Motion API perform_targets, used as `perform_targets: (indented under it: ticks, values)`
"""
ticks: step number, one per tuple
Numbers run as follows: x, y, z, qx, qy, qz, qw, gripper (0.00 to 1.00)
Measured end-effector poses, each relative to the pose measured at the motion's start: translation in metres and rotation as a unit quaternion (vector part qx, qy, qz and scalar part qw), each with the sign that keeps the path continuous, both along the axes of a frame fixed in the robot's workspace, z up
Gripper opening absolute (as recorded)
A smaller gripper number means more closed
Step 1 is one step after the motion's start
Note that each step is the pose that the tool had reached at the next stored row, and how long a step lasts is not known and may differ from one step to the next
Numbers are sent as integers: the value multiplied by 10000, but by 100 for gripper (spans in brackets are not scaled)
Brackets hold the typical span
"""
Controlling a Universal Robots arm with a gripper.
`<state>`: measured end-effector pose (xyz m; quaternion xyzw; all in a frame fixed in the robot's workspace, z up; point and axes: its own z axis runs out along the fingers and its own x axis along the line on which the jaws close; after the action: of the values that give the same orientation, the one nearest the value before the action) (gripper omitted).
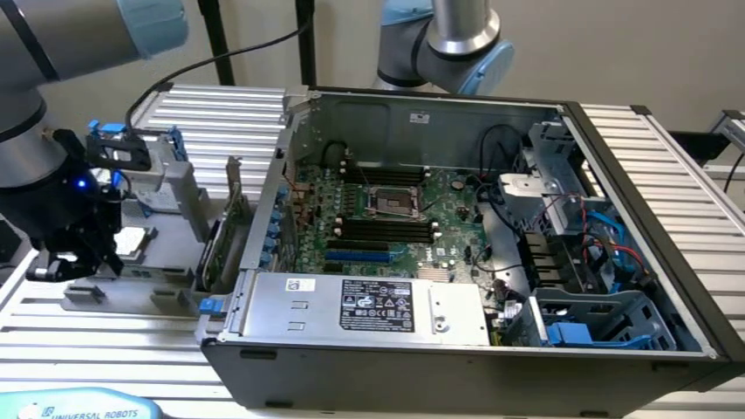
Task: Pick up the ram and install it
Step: 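Pick up the ram and move it above insertion slot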
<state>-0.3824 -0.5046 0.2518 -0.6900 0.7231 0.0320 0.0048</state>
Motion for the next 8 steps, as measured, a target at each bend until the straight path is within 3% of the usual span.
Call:
perform_targets:
  ticks: [8]
  values:
    - [103, 0, 350, 11, 20, 0, 10000, 13]
